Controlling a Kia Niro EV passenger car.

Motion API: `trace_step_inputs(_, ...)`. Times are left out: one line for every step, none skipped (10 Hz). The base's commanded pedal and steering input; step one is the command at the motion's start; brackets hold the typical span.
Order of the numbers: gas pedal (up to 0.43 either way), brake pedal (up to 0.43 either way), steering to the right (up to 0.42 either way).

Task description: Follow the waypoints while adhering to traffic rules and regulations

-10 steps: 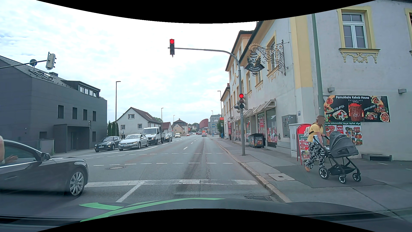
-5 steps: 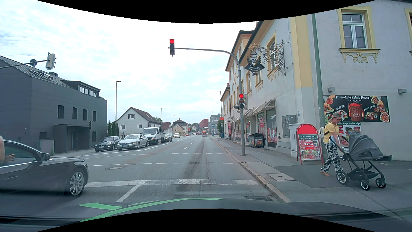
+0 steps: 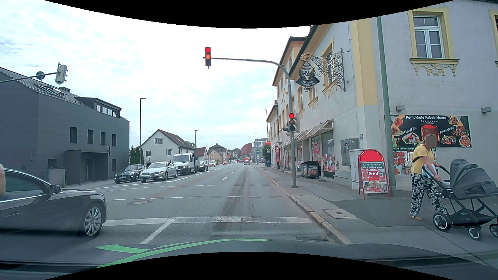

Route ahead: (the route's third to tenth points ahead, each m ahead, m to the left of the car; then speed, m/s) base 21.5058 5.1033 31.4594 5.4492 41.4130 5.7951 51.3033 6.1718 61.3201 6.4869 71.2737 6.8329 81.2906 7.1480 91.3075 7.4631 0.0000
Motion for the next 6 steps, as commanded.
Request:
trace_step_inputs(0.000,0.238,-0.004)
trace_step_inputs(0.000,0.238,-0.004)
trace_step_inputs(0.000,0.244,-0.004)
trace_step_inputs(0.000,0.244,-0.004)
trace_step_inputs(0.000,0.238,-0.004)
trace_step_inputs(0.000,0.244,-0.004)
